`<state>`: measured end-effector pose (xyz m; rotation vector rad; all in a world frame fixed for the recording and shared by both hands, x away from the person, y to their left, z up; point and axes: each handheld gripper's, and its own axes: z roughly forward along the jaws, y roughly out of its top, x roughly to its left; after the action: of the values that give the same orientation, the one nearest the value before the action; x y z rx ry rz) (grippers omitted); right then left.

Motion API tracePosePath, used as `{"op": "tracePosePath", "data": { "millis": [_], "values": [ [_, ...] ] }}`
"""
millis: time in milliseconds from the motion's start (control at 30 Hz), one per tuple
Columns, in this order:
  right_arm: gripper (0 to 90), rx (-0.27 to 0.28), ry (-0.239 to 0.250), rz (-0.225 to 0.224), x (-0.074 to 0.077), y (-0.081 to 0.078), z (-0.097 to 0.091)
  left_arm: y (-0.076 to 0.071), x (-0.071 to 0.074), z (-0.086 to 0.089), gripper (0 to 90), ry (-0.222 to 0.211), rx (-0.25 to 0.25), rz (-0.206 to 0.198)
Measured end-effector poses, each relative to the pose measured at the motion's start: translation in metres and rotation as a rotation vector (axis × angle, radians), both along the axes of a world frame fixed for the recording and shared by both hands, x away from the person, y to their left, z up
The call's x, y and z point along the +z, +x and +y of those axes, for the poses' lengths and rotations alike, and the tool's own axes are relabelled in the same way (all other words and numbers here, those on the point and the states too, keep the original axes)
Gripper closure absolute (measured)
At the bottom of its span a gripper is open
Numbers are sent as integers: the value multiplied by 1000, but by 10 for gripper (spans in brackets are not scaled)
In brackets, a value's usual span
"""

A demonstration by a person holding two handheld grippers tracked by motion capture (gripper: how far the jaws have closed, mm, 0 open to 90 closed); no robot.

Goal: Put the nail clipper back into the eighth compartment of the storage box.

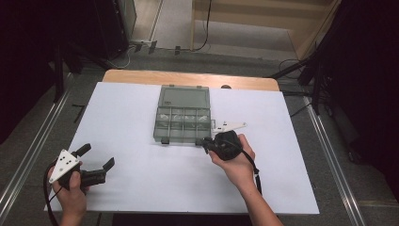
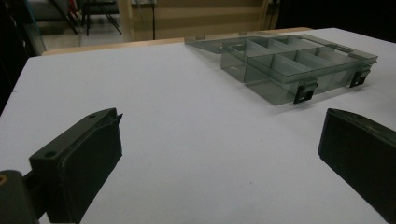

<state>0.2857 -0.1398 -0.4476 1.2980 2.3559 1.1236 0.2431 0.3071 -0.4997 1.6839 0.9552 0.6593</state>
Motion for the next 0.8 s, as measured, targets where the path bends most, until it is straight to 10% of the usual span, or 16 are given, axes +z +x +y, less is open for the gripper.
{"op": "tracePosePath", "data": {
  "millis": [800],
  "values": [
    [821,-37,7,-33,8,29,-2,0,0,0,0,-1,-1,0]
  ]
}}
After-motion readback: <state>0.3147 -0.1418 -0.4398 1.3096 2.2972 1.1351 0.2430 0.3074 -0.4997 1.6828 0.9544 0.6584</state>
